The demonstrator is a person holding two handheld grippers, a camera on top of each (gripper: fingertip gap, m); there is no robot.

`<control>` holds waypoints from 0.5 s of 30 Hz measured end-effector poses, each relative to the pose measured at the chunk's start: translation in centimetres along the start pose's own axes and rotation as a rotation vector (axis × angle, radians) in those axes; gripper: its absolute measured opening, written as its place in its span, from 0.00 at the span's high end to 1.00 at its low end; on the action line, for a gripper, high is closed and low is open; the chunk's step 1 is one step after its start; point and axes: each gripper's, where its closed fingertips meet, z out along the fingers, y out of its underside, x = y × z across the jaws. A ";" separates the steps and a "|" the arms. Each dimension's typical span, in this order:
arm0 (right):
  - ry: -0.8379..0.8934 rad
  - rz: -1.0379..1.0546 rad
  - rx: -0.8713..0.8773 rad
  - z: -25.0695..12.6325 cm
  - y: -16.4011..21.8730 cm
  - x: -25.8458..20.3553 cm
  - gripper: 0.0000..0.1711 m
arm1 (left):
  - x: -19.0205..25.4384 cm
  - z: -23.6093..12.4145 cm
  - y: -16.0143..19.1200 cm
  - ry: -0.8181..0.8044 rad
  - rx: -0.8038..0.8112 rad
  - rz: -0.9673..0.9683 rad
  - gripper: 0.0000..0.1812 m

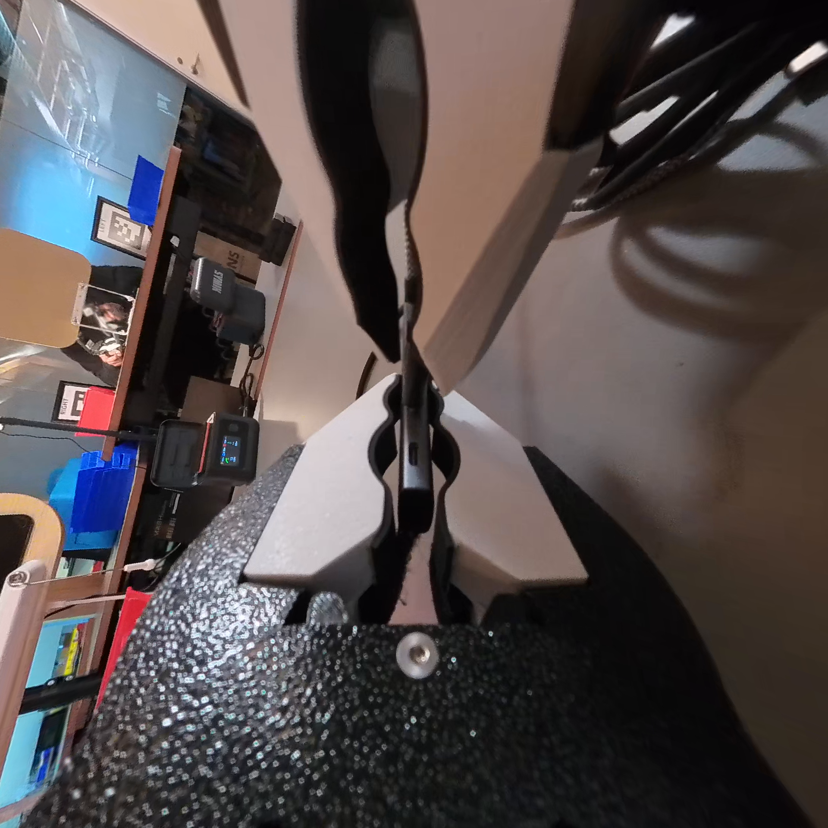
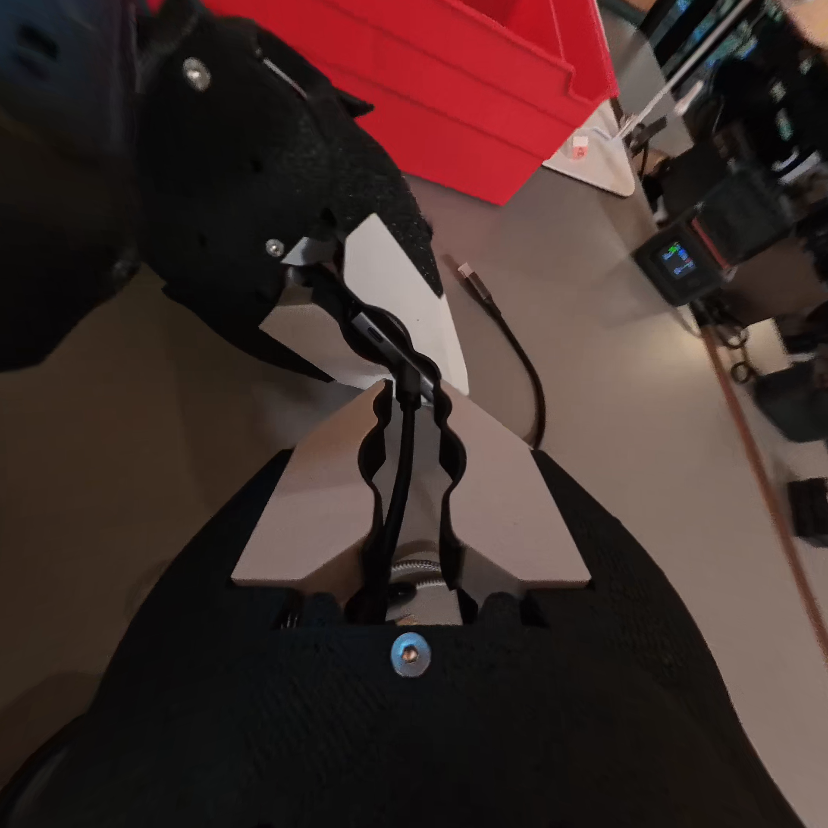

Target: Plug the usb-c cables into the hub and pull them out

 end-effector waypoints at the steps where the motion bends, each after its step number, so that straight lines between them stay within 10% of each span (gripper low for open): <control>1: 0.016 -0.050 -0.002 0.0 0.0 -0.1 0.90 | 0.1 0.0 0.0 0.004 0.002 0.003 0.96; 15: 0.057 -0.191 -0.112 1.0 0.4 -0.9 0.95 | 1.4 0.5 0.2 0.046 -0.058 0.020 0.96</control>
